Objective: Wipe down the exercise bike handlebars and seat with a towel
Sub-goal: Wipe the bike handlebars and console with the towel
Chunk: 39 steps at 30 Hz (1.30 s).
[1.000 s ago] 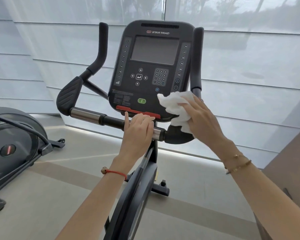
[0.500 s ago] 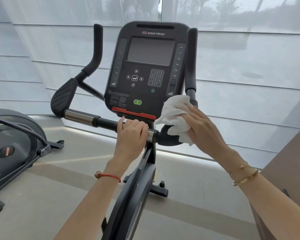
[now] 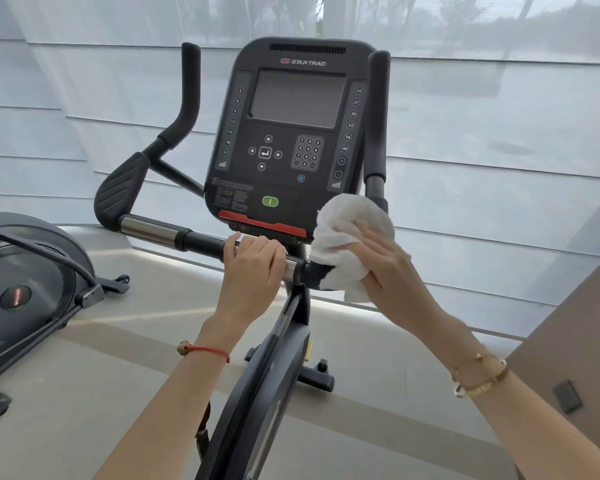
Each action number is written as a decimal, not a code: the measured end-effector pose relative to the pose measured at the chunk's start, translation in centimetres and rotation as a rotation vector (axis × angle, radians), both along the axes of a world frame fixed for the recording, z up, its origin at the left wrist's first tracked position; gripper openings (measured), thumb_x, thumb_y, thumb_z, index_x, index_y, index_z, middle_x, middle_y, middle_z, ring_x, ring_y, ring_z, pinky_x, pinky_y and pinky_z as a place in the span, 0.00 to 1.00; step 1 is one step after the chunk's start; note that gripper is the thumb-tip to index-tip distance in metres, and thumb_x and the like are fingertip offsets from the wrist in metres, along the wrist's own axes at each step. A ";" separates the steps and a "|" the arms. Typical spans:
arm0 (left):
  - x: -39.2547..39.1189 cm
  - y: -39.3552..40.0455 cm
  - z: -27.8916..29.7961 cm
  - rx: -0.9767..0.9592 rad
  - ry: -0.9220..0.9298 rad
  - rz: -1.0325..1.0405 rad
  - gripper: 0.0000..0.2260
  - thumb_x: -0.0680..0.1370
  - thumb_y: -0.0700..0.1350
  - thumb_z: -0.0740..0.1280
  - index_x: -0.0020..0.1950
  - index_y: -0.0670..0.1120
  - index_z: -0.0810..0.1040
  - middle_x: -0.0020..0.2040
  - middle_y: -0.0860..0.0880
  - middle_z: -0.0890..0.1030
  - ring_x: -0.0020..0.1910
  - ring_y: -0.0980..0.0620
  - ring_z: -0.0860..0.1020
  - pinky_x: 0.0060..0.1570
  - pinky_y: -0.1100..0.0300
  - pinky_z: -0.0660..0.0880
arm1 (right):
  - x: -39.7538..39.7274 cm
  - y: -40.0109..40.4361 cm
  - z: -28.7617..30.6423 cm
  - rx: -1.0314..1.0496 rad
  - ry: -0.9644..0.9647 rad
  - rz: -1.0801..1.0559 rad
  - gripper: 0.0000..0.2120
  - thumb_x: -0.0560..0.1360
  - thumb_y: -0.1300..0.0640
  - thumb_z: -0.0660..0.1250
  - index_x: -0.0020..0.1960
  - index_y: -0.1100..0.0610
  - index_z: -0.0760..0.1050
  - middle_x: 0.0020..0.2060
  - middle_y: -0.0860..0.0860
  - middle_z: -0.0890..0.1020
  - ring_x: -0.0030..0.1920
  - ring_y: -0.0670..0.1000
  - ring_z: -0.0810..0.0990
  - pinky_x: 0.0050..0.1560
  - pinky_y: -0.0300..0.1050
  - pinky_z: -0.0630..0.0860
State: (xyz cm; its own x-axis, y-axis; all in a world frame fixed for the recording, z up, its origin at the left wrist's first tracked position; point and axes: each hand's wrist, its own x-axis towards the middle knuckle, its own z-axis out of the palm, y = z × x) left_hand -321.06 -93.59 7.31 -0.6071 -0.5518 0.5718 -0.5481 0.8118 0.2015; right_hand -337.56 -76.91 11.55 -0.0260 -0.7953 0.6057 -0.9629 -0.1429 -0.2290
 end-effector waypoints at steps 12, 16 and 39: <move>-0.2 0.0 -0.2 0.028 0.040 -0.015 0.16 0.80 0.47 0.47 0.43 0.49 0.73 0.40 0.52 0.75 0.44 0.52 0.69 0.67 0.49 0.59 | -5.1 -4.0 3.7 0.066 -0.114 -0.092 0.18 0.78 0.65 0.57 0.61 0.51 0.77 0.66 0.44 0.75 0.61 0.50 0.73 0.57 0.49 0.74; -0.1 0.0 0.0 0.048 0.050 -0.018 0.18 0.80 0.49 0.45 0.43 0.49 0.73 0.41 0.53 0.75 0.45 0.55 0.66 0.67 0.50 0.59 | -4.5 -3.9 3.1 0.050 -0.092 -0.071 0.16 0.78 0.62 0.56 0.60 0.54 0.78 0.64 0.48 0.78 0.63 0.51 0.73 0.58 0.50 0.73; 7.9 -8.6 0.7 0.108 0.124 0.067 0.20 0.81 0.50 0.50 0.65 0.47 0.76 0.66 0.48 0.76 0.72 0.46 0.64 0.74 0.42 0.53 | 5.2 -6.8 -1.0 0.178 0.564 -0.268 0.24 0.76 0.47 0.64 0.68 0.56 0.68 0.53 0.53 0.78 0.48 0.57 0.76 0.52 0.54 0.72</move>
